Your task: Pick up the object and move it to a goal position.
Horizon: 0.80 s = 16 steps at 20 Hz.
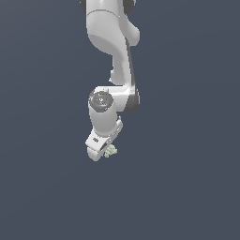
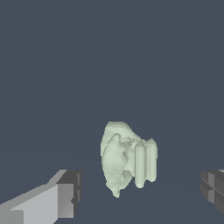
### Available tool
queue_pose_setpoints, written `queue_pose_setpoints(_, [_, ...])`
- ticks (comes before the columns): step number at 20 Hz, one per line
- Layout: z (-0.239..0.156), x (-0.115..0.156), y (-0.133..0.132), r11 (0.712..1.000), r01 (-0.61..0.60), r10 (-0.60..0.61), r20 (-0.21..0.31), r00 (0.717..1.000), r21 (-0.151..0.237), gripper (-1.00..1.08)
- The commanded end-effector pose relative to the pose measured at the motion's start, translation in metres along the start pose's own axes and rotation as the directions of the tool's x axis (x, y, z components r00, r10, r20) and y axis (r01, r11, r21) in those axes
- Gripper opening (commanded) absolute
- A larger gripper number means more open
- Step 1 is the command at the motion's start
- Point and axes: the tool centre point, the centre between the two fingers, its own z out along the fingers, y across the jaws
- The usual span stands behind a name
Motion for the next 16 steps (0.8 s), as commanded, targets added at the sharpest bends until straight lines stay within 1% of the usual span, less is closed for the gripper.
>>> queue_pose_setpoints(1, [0.003, 0.000, 0.000, 1.000, 0.000, 0.000, 0.000, 1.000, 0.000, 1.00])
queue_pose_setpoints(10, [0.044, -0.001, -0.001, 1.000, 0.004, -0.004, 0.000, 1.000, 0.000, 1.00])
queue_pose_setpoints(15, [0.050, 0.000, 0.000, 1.000, 0.005, -0.005, 0.000, 1.000, 0.000, 1.00])
queue_pose_setpoints(16, [0.050, 0.000, 0.000, 1.000, 0.005, -0.005, 0.000, 1.000, 0.000, -1.00])
